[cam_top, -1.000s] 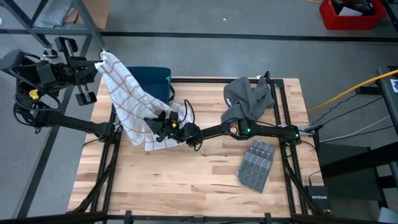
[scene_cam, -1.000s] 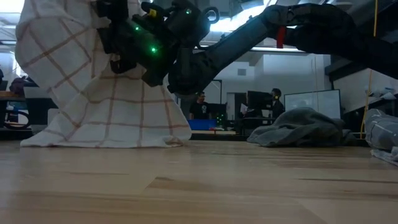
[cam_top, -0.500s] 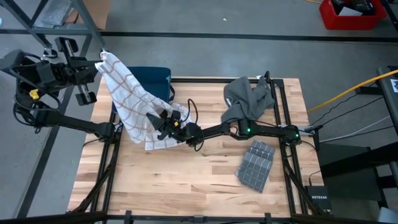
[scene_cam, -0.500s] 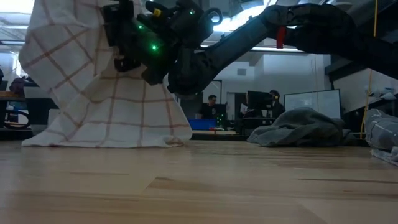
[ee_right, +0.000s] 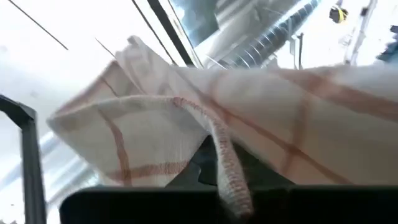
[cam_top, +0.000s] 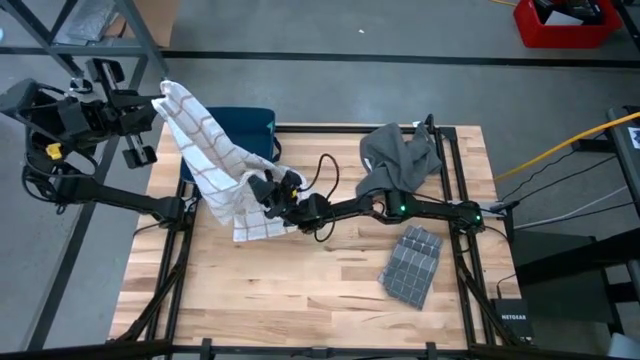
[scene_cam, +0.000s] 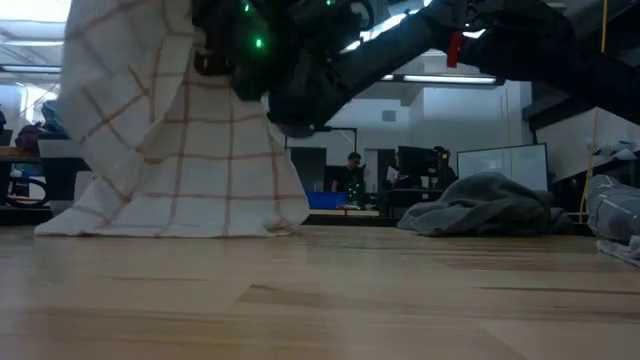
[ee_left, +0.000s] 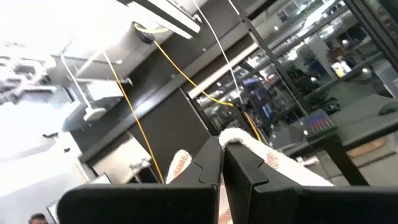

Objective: Fold towel
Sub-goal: Fold the white towel

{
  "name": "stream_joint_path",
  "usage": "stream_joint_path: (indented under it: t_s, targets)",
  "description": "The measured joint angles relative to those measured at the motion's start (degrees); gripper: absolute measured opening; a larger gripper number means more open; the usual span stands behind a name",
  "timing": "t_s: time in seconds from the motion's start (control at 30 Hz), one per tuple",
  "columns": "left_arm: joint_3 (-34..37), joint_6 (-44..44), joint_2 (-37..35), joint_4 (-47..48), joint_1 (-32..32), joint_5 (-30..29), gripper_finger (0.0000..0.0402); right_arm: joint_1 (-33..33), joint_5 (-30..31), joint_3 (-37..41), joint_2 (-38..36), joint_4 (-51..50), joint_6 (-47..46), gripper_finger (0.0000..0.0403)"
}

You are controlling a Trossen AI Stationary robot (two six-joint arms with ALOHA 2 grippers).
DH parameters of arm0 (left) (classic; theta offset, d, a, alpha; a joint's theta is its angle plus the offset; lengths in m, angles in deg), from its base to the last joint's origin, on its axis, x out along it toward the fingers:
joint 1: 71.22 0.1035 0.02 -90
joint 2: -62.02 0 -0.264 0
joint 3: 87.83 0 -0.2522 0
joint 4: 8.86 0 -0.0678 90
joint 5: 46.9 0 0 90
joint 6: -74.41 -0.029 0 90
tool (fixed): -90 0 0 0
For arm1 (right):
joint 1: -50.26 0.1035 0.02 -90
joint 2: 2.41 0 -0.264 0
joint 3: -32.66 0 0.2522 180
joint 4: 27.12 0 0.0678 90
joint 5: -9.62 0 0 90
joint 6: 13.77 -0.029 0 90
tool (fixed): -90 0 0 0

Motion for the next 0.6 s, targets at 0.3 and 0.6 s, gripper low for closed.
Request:
stream_joint_path:
  t_s: [0.3, 0.6]
  targets:
    - [0.0, -2.9, 0.0, -1.9, 0.0, -1.0, 0.0000, -0.9, -5.4, -8.7, -0.1, -0.3, 4.2, 0.0002]
    - [0.0, -0.5, -0.2, -1.1, 0.0, -2.4, 0.0000, -3.5, -8.7, -11.0, -1.1, -0.3, 5.2, 0.0001]
